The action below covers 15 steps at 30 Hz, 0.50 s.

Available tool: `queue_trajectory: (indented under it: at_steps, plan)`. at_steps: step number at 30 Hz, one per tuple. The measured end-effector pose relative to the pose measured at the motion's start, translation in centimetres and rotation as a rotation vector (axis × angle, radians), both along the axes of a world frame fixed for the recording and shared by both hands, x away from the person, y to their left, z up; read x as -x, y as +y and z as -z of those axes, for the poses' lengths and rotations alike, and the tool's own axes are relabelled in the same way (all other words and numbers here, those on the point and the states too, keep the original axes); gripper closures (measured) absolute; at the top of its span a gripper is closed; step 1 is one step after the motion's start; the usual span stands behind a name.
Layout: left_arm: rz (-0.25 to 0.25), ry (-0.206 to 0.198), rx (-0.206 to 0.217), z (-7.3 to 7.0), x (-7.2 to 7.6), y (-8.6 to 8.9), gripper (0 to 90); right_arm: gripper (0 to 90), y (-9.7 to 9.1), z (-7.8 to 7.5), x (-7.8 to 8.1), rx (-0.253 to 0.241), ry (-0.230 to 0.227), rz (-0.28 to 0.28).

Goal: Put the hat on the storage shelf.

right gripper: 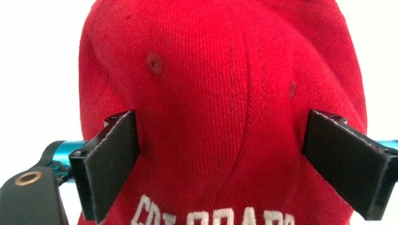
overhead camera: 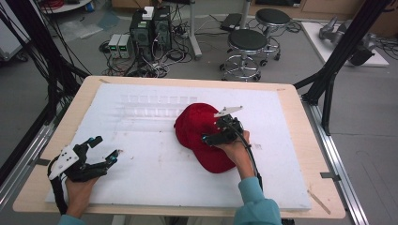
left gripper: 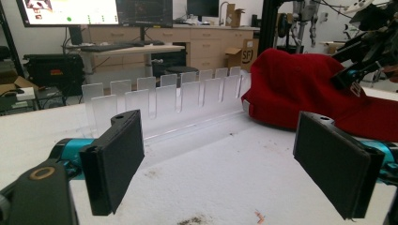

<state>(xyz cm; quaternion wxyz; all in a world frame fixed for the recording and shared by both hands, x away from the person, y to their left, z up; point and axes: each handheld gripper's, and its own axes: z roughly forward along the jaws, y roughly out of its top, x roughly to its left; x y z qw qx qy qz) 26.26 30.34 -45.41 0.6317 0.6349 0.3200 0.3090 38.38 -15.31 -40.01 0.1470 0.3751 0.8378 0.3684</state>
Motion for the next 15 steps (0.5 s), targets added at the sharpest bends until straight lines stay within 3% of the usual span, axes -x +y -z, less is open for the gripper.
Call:
queue_trajectory:
  at_steps: [2, 5, 12, 15]
  plan:
    - [0.001, 0.001, 0.000, 0.00, 0.00, 0.01, 16.8, 10.3, 0.16, 0.02, -0.12, -0.010, -0.007, 0.015]
    - [0.001, 0.001, 0.002, 0.00, -0.01, 0.00, 16.8, 19.7, 0.20, 0.22, -0.31, -0.012, 0.030, -0.005]
    - [0.000, 0.000, 0.001, 0.00, -0.01, -0.01, 16.8, 34.9, 0.20, 0.09, -0.38, 0.014, 0.022, -0.018]
    - [0.001, 0.000, 0.001, 0.00, -0.01, -0.01, 16.9, 40.9, 0.13, 0.07, -0.46, 0.004, 0.027, -0.026]
